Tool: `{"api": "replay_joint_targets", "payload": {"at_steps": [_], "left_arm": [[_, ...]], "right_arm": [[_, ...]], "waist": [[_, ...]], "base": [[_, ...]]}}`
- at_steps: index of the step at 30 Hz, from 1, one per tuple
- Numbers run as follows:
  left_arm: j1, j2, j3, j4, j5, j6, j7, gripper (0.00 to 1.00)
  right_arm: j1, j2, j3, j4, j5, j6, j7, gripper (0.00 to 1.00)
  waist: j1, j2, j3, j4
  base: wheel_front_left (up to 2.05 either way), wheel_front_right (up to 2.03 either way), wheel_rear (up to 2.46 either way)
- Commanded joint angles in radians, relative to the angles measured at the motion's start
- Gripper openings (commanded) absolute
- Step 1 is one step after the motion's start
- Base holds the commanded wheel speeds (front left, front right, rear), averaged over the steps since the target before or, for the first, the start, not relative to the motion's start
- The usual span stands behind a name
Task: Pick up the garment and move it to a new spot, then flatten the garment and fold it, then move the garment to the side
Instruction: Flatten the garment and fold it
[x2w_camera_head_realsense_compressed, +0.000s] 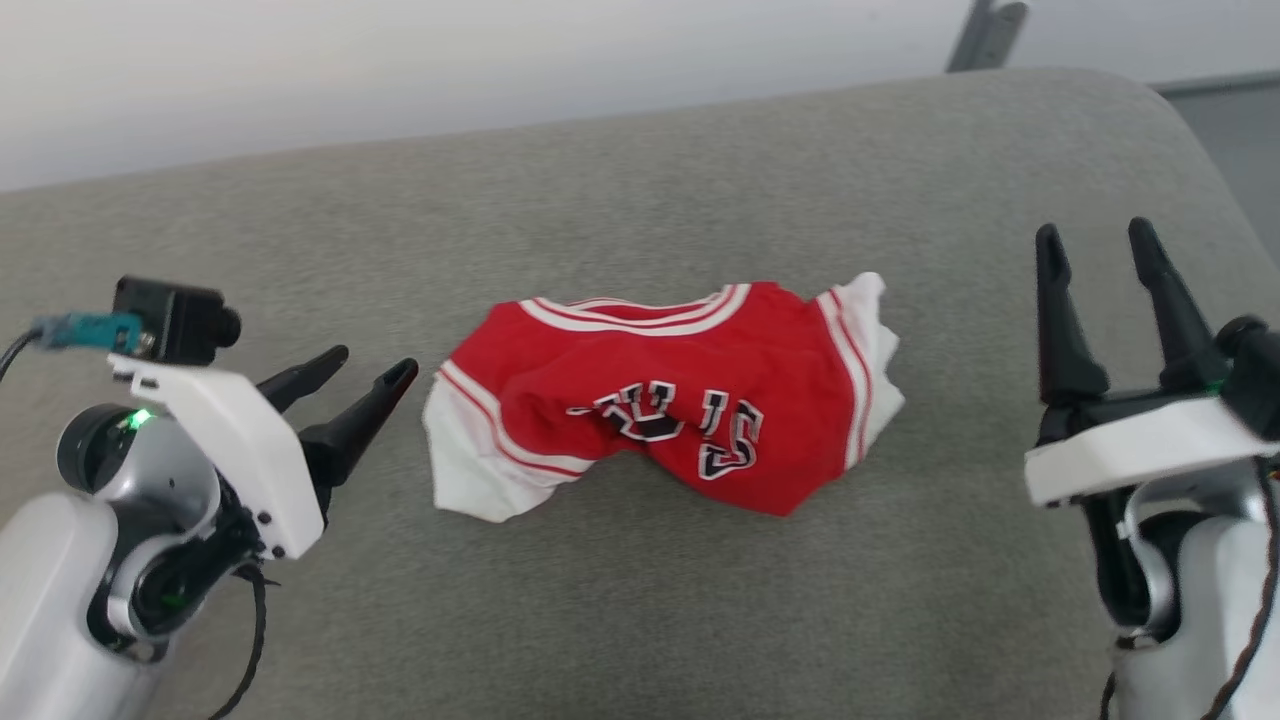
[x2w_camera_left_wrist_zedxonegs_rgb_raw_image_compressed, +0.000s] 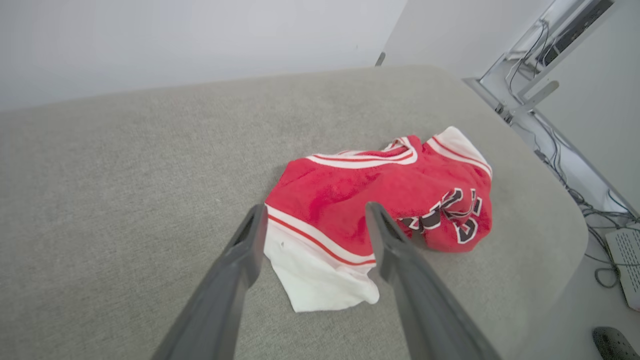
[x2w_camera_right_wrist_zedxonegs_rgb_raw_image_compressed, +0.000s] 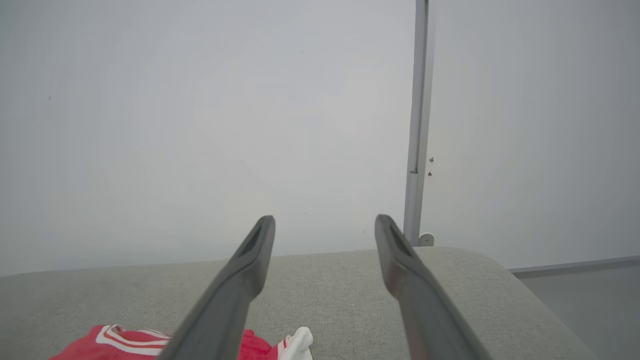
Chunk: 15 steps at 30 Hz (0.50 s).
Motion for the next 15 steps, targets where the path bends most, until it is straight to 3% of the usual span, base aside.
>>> {"api": "replay_joint_targets", "payload": {"at_steps": [1, 15], "left_arm": [[-0.03, 0.007, -0.015, 0.021, -0.014, 0.015, 0.048, 1.0], [-0.151, -0.018, -0.104, 0.264, -0.053, 0.099, 0.321, 1.0]], "right_arm": [[0.021, 0.009, 0.019, -0.007, 0.005, 0.0, -0.027, 1.0], [0.041, 0.014, 0.053, 0.017, 0.053, 0.0, -0.085, 1.0]], "waist": [[0.0, -0.0001, 0.012, -0.04], [0.0, -0.0001, 0.072, -0.122]], "base": [[0.0, 0.0, 0.0], [0.0, 0.0, 0.0]]}}
